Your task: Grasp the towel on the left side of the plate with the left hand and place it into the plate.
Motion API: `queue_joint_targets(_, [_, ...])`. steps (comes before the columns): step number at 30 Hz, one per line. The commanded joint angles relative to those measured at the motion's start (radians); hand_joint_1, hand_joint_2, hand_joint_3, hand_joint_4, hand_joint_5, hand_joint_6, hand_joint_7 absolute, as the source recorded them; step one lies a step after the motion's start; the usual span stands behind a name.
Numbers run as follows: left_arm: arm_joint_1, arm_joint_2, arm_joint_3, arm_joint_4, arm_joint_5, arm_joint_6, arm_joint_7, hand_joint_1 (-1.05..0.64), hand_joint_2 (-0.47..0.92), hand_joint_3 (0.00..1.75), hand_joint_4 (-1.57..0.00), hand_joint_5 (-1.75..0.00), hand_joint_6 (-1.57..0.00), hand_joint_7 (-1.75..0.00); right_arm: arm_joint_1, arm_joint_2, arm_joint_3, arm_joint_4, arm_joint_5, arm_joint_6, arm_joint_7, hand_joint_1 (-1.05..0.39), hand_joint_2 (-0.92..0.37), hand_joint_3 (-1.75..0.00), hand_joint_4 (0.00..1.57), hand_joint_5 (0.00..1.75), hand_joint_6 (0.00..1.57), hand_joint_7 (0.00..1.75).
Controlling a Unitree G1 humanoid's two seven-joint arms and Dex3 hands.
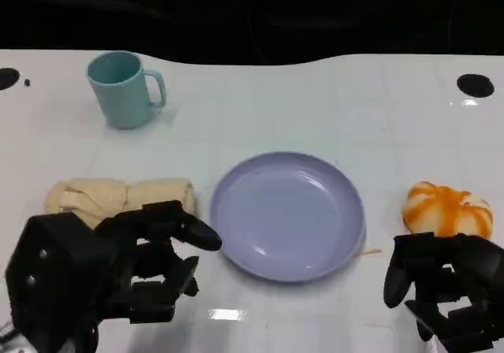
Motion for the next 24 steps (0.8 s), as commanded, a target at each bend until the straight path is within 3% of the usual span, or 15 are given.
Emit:
queue_joint_targets(1, [-0.02,0.077,-0.036,0.031,0.173,-0.159,0.035,-0.2,0.86,0.43,-0.52,-0.83,-0.63,-0.22,0.002,-0.006,-0.007,0.005,0.004,-0.011,0.0,0.1,-0.67,-0.97,0.67,1.69,0.66,1.43])
queue_joint_targets(6, [-0.067,0.189,-0.07,0.063,0.46,-0.302,0.105,-0.29,0.92,0.14,-0.33,-0.56,-0.5,-0.02,-0.004,-0.007,-0.004,0.009,-0.001,-0.018,-0.002,0.09,-0.67,-0.97,0.68,1.7,0.66,1.44])
queue_joint_targets(8, [-0.092,0.218,-0.077,0.08,0.548,-0.313,0.12,-0.34,0.92,0.1,-0.28,-0.45,-0.44,0.0,-0.006,-0.007,-0.004,0.011,-0.002,-0.018,-0.002,0.09,-0.67,-0.97,0.67,1.7,0.66,1.44])
queue_joint_targets(13, [-0.184,0.286,-0.119,0.129,0.778,-0.271,0.084,-0.5,0.92,0.09,-0.2,-0.35,-0.25,0.0,-0.007,-0.007,-0.007,0.011,0.002,-0.012,-0.002,0.1,-0.67,-0.97,0.66,1.68,0.65,1.43])
queue_joint_targets(18, [-0.258,0.284,-0.166,0.191,0.916,-0.214,0.07,-0.58,0.91,0.03,-0.2,-0.32,-0.18,0.0,-0.002,-0.011,-0.009,0.006,-0.001,-0.013,-0.001,0.11,-0.67,-0.96,0.67,1.68,0.65,1.43])
queue_joint_targets(24, [-0.34,0.253,-0.205,0.296,0.971,-0.166,0.068,-0.61,0.84,0.0,-0.27,-0.29,-0.23,-0.02,0.0,-0.013,-0.008,0.003,-0.003,-0.009,-0.002,0.1,-0.68,-0.96,0.66,1.68,0.65,1.42])
